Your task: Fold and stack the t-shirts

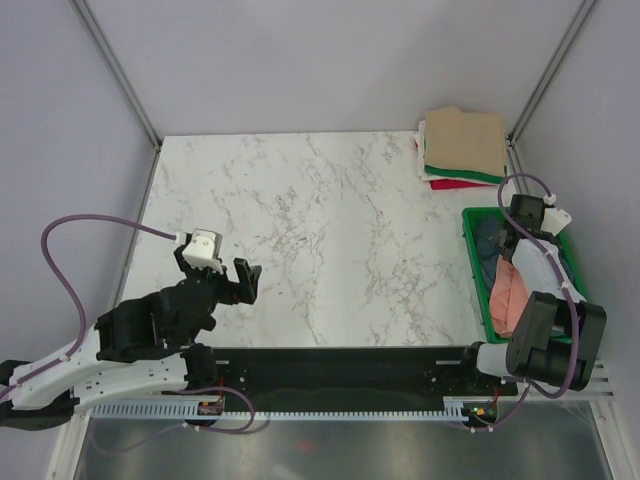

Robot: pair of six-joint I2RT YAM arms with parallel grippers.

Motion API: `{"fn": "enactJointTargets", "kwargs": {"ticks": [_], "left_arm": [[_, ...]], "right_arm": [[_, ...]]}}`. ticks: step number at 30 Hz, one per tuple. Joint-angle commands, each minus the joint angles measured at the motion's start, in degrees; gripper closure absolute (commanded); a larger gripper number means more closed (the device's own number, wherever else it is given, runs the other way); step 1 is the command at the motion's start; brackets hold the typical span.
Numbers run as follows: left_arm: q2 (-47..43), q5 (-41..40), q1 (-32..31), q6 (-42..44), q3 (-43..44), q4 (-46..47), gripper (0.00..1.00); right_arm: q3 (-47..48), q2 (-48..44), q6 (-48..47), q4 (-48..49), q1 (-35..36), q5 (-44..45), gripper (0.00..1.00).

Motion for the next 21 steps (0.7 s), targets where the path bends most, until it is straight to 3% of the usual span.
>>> {"fn": "enactJointTargets", "kwargs": {"ticks": [1,3,4,7,10,16,21], "left_arm": [[0.7,-2.7,0.2,-1.8,0.7,0.1,0.05],[1.6,-2.7,0.2,-1.7,0.6,0.0,0.04],[2.3,-2.6,0.2,-1.5,0.7,-0.1,0.05],[3.0,-2.6,0.2,-1.4,0.7,-0.1,0.05],[3.5,-2.6,0.2,-1.4,0.7,-0.1,0.04],[3.6,-3.2,0.3,-1.6,0.8,-0.3,0.04],[3.6,-3.8,0.6,-2.0,1.1,-1.3,0.04]], "right_arm": [[-1.1,2.4,0.9,5.9,-1.0,2.9,0.15],[-1.2,3.7,0.9,6.8,-1.2,2.6,0.25],[-0.9,3.8,0.8,7.1,-1.4,2.2,0.47],[-0.3,2.3,0.6,7.1,-1.6,1.6,0.85],[1.0,-0.7,0.2,6.1,-1.5,1.6,1.0],[8.3,-6.6,0.4,0.6,0.9,-5.0,1.0],[21.7,-5.0,2.0,2.6,18.1,-24.3,1.0]]}}
